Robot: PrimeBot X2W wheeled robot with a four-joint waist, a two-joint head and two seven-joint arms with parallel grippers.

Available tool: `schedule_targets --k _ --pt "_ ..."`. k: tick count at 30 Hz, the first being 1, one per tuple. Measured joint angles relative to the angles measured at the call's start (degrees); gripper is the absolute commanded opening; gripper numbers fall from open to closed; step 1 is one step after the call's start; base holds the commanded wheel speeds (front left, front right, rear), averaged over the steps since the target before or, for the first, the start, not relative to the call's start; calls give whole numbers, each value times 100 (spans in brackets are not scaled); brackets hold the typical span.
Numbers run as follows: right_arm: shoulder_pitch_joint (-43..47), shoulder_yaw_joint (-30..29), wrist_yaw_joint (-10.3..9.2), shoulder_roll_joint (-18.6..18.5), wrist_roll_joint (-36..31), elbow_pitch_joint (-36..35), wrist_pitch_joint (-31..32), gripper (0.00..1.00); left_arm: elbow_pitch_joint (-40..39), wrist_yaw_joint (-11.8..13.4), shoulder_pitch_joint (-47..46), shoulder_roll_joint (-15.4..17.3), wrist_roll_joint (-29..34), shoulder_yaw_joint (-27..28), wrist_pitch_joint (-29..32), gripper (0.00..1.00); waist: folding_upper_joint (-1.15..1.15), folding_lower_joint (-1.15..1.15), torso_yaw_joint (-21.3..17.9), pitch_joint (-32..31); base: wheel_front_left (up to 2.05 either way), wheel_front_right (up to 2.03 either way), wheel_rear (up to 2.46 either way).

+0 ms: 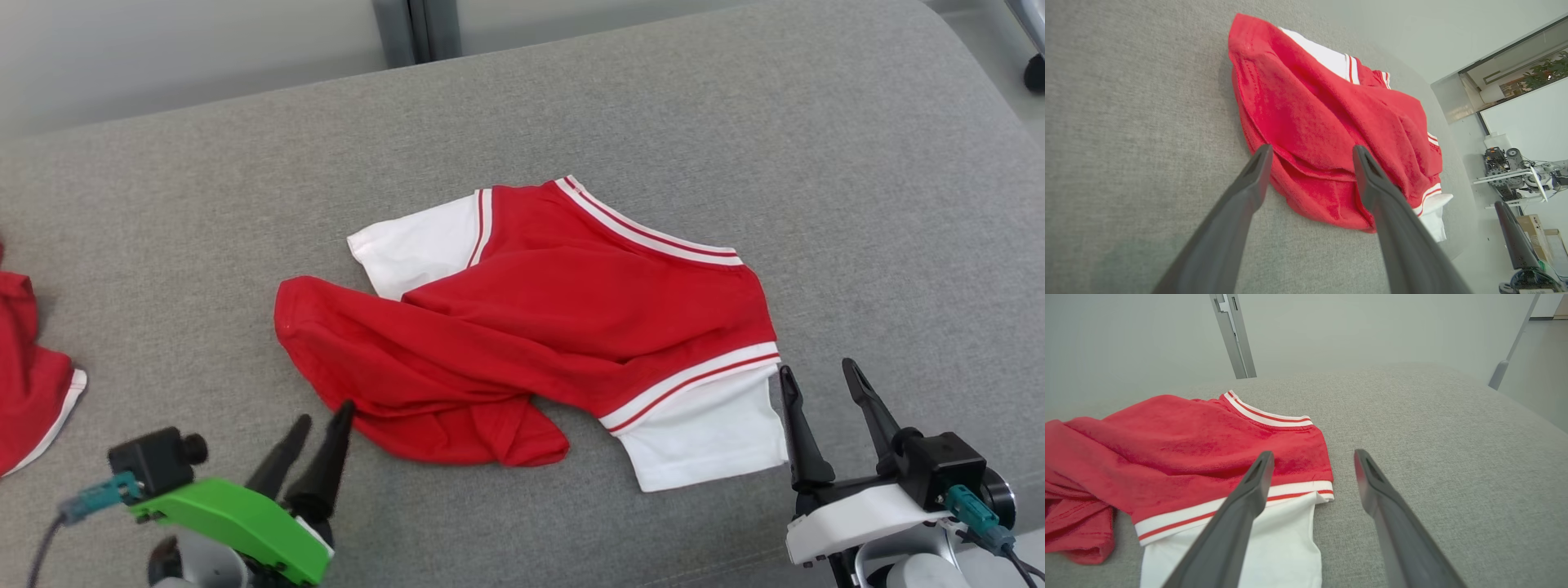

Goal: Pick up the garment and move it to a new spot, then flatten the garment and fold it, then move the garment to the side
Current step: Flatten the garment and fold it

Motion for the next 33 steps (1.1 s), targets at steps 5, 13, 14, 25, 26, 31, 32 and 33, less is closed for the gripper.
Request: schedule_targets --k 5,13,14,25,26,31,32,33 --pt "2 24 0 1 -104 -4 0 100 328 -43 66 -512 74 -481 22 100 0 0 140 -75 0 0 0" --pt "34 70 0 2 -209 -1 0 100 1432 -319 -211 -1200 120 -838 18 100 0 0 145 -153 0 0 0" --pt "37 68 0 1 -210 -1 0 100 1511 -357 -244 -1265 98 -836 18 100 0 0 133 -153 0 0 0" --pt "85 77 0 0 -178 12 0 100 2231 -461 -504 -1429 192 -902 -51 100 0 0 -5 -197 0 0 0" --pt "94 78 0 0 -177 15 0 100 2288 -461 -533 -1437 192 -910 -51 100 0 0 -14 -207 0 0 0" --pt "98 100 0 1 -157 30 0 100 2668 -447 -773 -1475 372 -939 -158 0 0 0 -42 -243 0 0 0" --pt "98 103 0 0 -154 32 0 100 2744 -445 -825 -1461 439 -988 -141 0 0 0 -48 -250 0 0 0" --pt "98 111 0 -1 -154 34 0 100 2821 -445 -874 -1426 545 -1049 -132 0 0 0 -54 -261 0 0 0"
